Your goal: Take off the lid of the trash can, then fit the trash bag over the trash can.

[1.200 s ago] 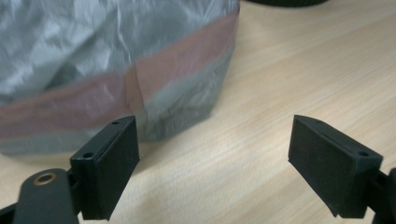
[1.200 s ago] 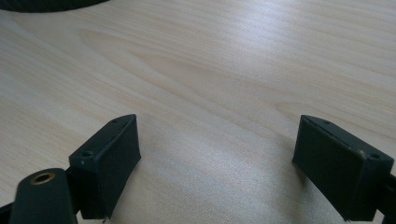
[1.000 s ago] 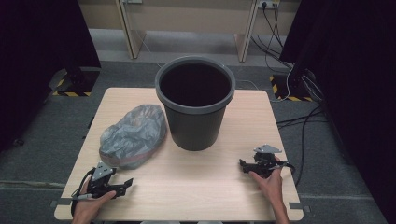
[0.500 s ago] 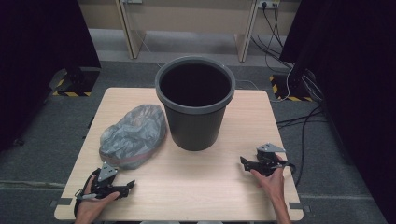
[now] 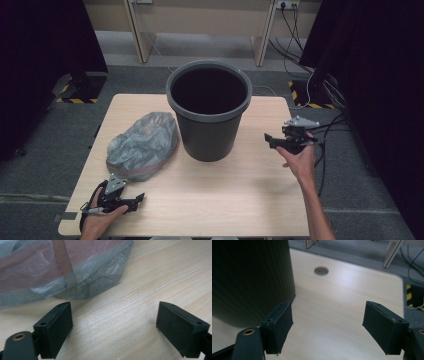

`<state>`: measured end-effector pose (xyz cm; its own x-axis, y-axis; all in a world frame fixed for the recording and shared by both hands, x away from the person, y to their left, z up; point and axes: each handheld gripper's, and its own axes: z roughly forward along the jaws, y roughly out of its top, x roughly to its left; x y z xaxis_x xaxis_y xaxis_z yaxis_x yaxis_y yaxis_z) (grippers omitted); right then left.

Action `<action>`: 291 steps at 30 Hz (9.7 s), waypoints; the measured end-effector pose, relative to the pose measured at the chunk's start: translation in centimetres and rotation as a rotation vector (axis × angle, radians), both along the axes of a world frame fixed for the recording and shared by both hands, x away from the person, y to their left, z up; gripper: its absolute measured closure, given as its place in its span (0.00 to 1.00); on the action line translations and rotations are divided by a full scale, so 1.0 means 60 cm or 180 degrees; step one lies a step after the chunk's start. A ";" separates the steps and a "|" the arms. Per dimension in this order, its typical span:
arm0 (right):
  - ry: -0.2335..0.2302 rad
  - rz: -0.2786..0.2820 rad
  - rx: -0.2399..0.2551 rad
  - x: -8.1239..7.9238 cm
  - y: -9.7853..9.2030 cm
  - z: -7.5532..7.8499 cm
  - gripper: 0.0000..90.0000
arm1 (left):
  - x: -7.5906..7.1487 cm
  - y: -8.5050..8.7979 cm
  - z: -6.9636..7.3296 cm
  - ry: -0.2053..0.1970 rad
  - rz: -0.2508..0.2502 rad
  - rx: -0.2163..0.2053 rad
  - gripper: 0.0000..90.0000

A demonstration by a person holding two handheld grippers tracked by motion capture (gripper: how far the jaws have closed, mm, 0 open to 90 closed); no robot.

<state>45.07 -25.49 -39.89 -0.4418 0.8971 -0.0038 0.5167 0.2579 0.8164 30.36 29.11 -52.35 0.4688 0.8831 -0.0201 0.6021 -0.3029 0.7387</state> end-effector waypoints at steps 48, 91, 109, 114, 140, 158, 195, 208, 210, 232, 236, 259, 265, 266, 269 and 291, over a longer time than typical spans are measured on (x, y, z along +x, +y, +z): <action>0.0479 0.0286 -0.0201 0.225 0.185 0.248 0.66 | 0.001 0.000 0.000 0.0003 -0.0006 0.0000 0.13; 0.0511 0.0226 -0.0159 0.207 0.207 0.333 0.87 | 0.000 0.001 0.000 0.0000 -0.0026 0.0002 0.13; 0.0453 0.0188 0.0229 0.198 0.144 0.336 0.87 | -0.001 0.002 0.000 0.0001 -0.0033 -0.0004 0.13; 0.0435 0.0051 0.0324 0.187 0.080 0.333 0.87 | -0.001 0.002 0.000 0.0001 -0.0032 -0.0004 0.13; 0.0420 -0.0863 0.0635 0.099 -0.241 0.244 0.87 | 0.000 0.002 0.000 0.0001 -0.0030 0.0000 0.13; 0.0910 -0.1120 0.0446 0.114 -0.249 0.003 0.87 | 0.000 0.001 0.000 0.0002 -0.0025 0.0004 0.13; 0.0893 -0.1509 0.0334 0.141 -0.186 -0.151 0.85 | 0.000 0.001 0.000 0.0003 -0.0022 0.0008 0.13; 0.0551 -0.1534 0.0471 0.133 -0.194 -0.123 0.58 | 0.000 0.001 0.000 0.0004 -0.0023 0.0007 0.13; 0.0500 -0.1435 0.0470 0.131 -0.188 -0.113 0.56 | 0.001 0.001 0.000 0.0003 -0.0022 0.0006 0.13; 0.0280 -0.0698 0.0477 0.046 -0.085 -0.063 0.34 | 0.001 0.002 0.000 0.0006 -0.0023 0.0005 0.13; 0.0218 -0.0612 0.0413 0.018 -0.069 -0.063 0.32 | 0.000 0.001 0.000 0.0008 -0.0019 0.0007 0.13; 0.0233 -0.0237 0.0267 -0.058 0.006 -0.108 0.30 | 0.001 0.001 0.000 0.0004 -0.0011 0.0003 0.13; 0.0265 -0.0142 0.0155 -0.071 0.020 -0.122 0.30 | 0.001 0.001 0.000 0.0004 -0.0011 0.0003 0.13; 0.0285 -0.0149 0.0167 -0.075 0.024 -0.125 0.30 | 0.001 0.001 0.000 0.0004 -0.0010 0.0001 0.13; 0.0288 -0.0117 0.0116 -0.080 0.028 -0.132 0.30 | 0.001 0.001 0.000 0.0004 -0.0011 0.0002 0.13; 0.0362 0.0031 -0.0051 -0.130 0.051 -0.158 0.30 | -0.003 0.007 0.001 -0.0015 -0.0104 -0.0086 0.17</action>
<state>37.27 -22.46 -49.39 -0.4490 0.8930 0.0326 0.6032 0.2759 0.7483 30.15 29.51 -52.29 0.4975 0.8665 -0.0414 0.5886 -0.3022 0.7498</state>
